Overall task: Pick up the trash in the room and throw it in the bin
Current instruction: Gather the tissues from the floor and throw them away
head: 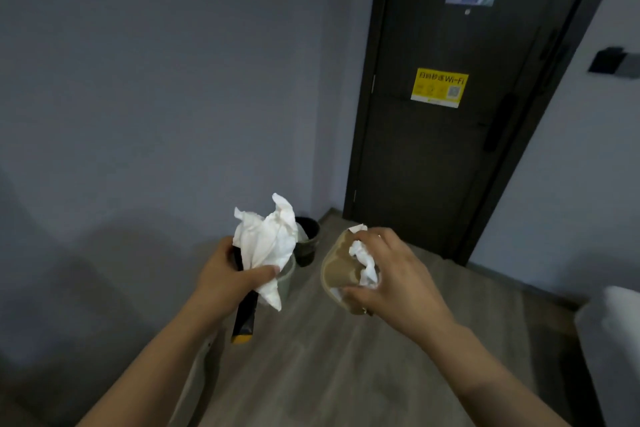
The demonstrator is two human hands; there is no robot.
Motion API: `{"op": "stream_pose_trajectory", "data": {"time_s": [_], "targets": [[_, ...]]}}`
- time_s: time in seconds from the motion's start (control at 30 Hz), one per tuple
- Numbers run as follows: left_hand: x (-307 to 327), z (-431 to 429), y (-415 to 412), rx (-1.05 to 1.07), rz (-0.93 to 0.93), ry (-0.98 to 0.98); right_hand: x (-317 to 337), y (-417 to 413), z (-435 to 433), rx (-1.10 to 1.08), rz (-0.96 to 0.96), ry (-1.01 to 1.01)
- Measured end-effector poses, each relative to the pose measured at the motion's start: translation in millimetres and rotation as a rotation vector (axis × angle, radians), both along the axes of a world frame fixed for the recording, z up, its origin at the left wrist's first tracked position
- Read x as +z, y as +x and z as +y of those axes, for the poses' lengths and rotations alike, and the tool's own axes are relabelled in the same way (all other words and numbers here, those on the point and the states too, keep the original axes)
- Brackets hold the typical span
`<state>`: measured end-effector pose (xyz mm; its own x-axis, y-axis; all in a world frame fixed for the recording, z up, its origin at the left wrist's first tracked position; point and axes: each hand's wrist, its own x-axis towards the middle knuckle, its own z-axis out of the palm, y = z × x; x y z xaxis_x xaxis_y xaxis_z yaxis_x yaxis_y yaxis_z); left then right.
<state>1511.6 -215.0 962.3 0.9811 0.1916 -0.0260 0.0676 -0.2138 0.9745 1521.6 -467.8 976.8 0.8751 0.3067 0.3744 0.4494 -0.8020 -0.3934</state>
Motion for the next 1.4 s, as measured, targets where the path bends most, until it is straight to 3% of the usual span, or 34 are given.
{"op": "stream_pose_trajectory", "data": {"time_s": [0.2,0.47,0.73,1.13,1.4], "targets": [[13,46,83,0.005,-0.019,-0.110,20,77,42,-0.051,-0.017,-0.016],[35,75,196,-0.067,-0.037,-0.069,43,160,71,-0.098,-0.053,-0.013],[18,43,297,-0.079,-0.002,-0.101,24,260,37,-0.153,-0.009,0.007],[6,-26,484,0.000,0.030,0.041,18,468,-44,-0.095,-0.031,0.047],[-27,-16,590,0.085,0.104,0.013,-13,597,-37,-0.014,0.098,0.068]]}}
